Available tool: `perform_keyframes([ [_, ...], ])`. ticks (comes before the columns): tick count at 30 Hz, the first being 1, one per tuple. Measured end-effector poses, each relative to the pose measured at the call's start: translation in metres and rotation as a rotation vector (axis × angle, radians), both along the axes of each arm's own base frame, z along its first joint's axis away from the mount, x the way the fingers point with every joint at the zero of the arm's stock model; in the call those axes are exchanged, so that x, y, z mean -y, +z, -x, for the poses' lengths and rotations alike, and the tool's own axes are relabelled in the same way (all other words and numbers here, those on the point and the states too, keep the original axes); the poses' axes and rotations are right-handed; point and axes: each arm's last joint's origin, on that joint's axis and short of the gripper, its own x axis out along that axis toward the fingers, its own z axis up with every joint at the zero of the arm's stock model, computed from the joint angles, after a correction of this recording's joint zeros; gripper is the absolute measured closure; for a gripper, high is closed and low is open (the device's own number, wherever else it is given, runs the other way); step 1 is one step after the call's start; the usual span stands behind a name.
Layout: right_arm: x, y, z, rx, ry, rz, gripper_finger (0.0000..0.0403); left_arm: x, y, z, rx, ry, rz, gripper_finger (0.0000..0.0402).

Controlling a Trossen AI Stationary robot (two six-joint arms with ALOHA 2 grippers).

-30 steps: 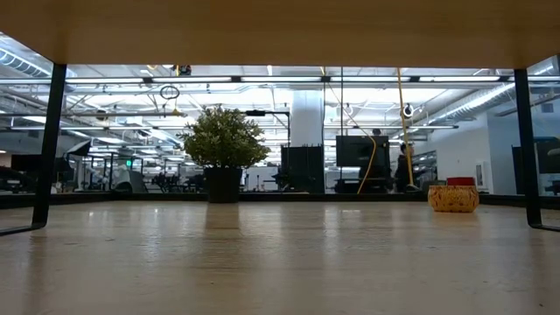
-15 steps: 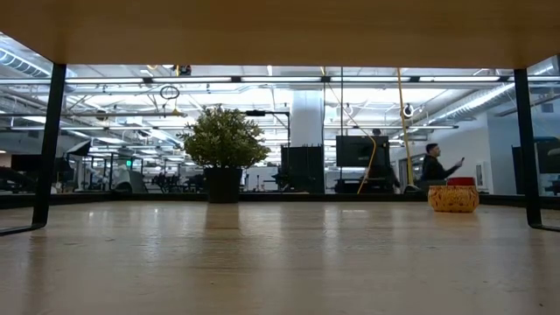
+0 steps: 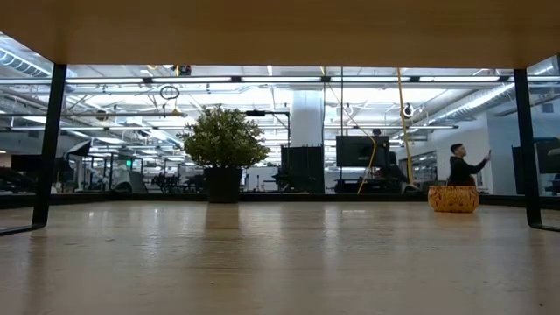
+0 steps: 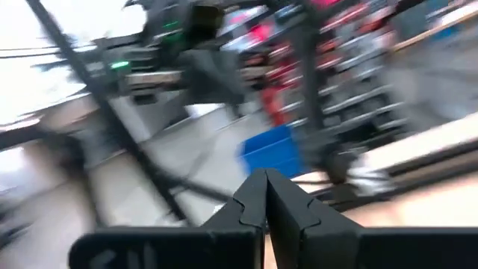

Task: Pick & Place candle stick holders
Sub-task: Put the gold candle holder on the shelf

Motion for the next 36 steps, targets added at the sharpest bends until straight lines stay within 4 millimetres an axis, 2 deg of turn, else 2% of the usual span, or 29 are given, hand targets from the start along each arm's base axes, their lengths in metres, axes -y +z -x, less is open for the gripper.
perform_keyframes([
  [4, 0.002, 0.0, -0.02, 0.007, 0.291, 0.009, 0.0403, 0.001, 0.0, -0.001, -0.007, -0.007, 0.025, 0.0401],
  [10, -0.007, -0.014, -0.045, -0.025, 0.737, 0.029, 0.0403, 0.002, 0.0, -0.001, -0.006, -0.008, 0.03, 0.0401],
  [15, -0.017, -0.034, -0.051, -0.053, 0.972, 0.023, 0.0403, 0.002, 0.0, -0.001, -0.008, -0.008, 0.038, 0.0401],
  [19, -0.022, -0.038, -0.049, -0.068, 1.148, 0.018, 0.0403, 0.003, -0.001, -0.001, -0.019, -0.011, 0.058, 0.0401],
  [22, -0.029, -0.035, -0.047, -0.03, 1.214, 0.056, 0.0403, 0.003, -0.001, -0.002, -0.016, -0.013, 0.071, 0.0401],
  [29, -0.052, -0.022, -0.04, 0.222, 1.242, 0.243, 0.0403, 0.004, -0.001, -0.002, -0.005, -0.002, 0.107, 0.0401],
  [33, -0.064, -0.024, -0.038, 0.3, 1.242, 0.312, 0.0403, 0.005, -0.002, -0.002, -0.017, 0.006, 0.158, 0.0401],
  [36, -0.067, -0.031, -0.039, 0.335, 1.157, 0.343, 0.0403, 0.006, -0.002, -0.002, -0.029, 0.01, 0.195, 0.0401],
])
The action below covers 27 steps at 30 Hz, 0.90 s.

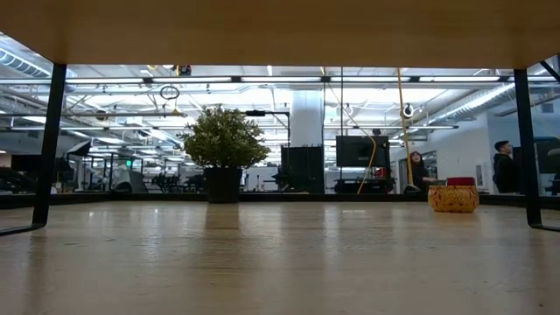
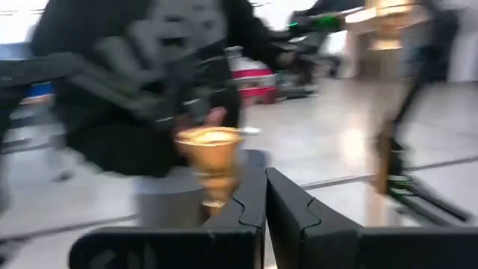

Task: Pick & Place candle stick holders
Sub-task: Put the gold candle holder on the shelf

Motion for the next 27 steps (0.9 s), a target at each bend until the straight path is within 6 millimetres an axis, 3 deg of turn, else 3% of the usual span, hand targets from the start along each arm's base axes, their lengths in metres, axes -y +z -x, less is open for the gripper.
perform_keyframes([
  [5, 0.012, -0.022, -0.003, -0.064, -0.192, -0.012, 0.0403, 0.002, 0.0, -0.001, 0.014, 0.006, 0.034, 0.0401],
  [11, 0.007, -0.042, 0.006, -0.141, -0.101, 0.012, 0.0403, 0.001, 0.001, -0.001, 0.03, 0.014, 0.023, 0.0401],
  [20, -0.029, -0.044, 0.012, -0.146, -0.096, 0.006, 0.0403, 0.001, 0.001, -0.001, 0.047, 0.02, 0.008, 0.0401],
  [27, -0.03, -0.045, 0.012, -0.175, -0.121, 0.004, 0.0403, 0.001, 0.001, -0.001, 0.045, 0.017, 0.003, 0.0401],
])
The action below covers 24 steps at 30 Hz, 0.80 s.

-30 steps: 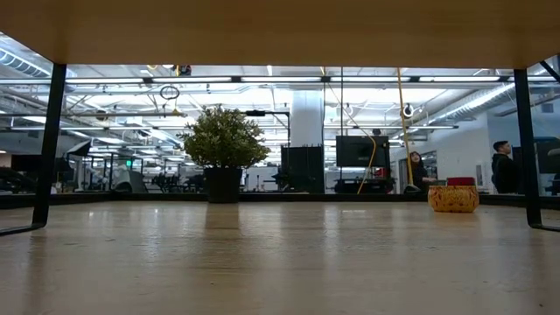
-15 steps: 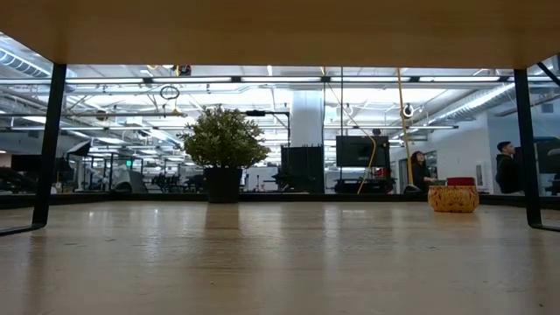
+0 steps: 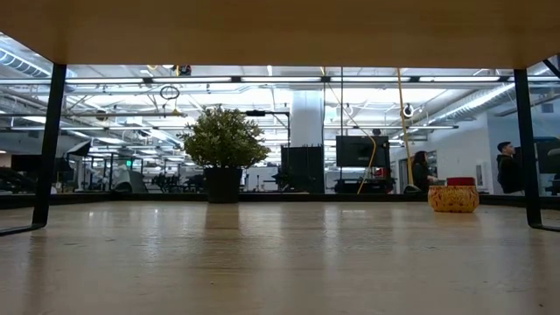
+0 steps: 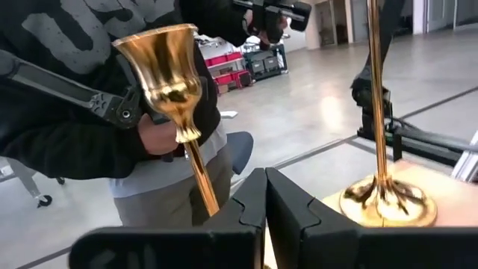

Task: Pick & Place candle stick holders
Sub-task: Put the gold candle holder on the shelf

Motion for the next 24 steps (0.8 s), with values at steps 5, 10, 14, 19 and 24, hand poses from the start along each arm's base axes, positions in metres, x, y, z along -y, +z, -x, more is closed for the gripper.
perform_keyframes([
  [5, -0.003, -0.002, 0.001, -0.049, 0.01, -0.001, 0.0403, 0.0, 0.0, 0.0, -0.004, -0.005, -0.006, 0.0401],
  [10, -0.007, -0.003, 0.002, -0.059, 0.019, -0.002, 0.0403, 0.0, 0.0, 0.0, -0.012, -0.018, -0.024, 0.0401],
  [14, -0.009, -0.003, 0.002, -0.069, 0.025, -0.006, 0.0403, 0.0, 0.0, 0.0, -0.012, -0.019, -0.023, 0.0401],
  [19, -0.011, -0.003, 0.003, -0.072, 0.032, -0.006, 0.0403, 0.0, 0.0, 0.0, -0.013, -0.02, -0.025, 0.0401],
  [24, -0.015, -0.003, 0.004, -0.072, 0.041, -0.006, 0.0403, 0.0, 0.0, 0.0, -0.013, -0.021, -0.026, 0.0401],
])
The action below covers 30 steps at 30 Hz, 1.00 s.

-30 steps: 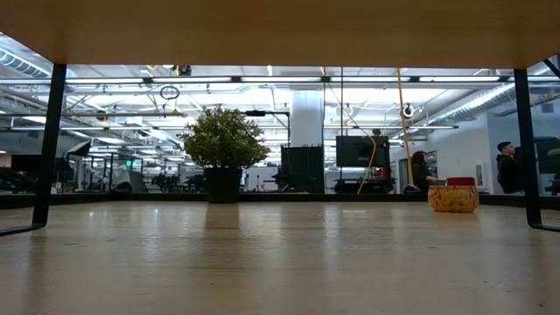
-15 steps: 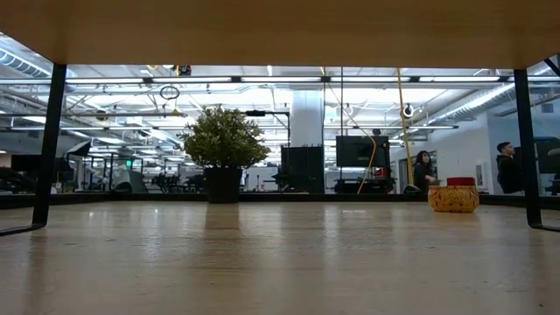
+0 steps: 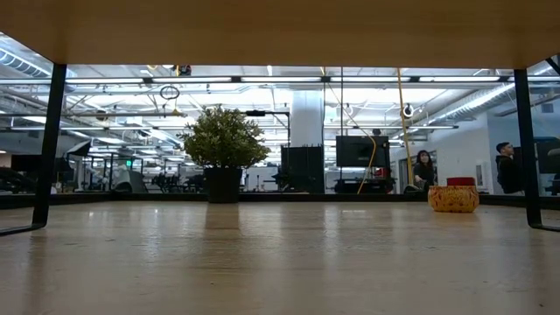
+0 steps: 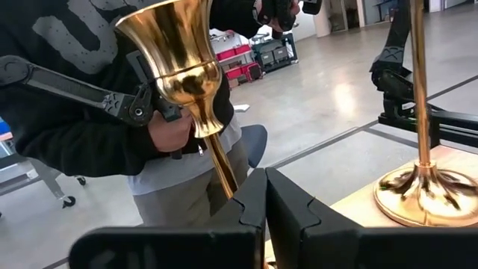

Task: Pick & Place candle stick holders
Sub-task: Put the gold candle holder on the shelf

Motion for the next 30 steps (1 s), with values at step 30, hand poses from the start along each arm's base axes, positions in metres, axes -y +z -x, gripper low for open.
perform_keyframes([
  [30, -0.0087, 0.0003, 0.0027, -0.002, 0.021, -0.001, 0.0403, 0.0024, 0.0012, -0.002, 0.013, -0.017, 0.005, 0.0401],
])
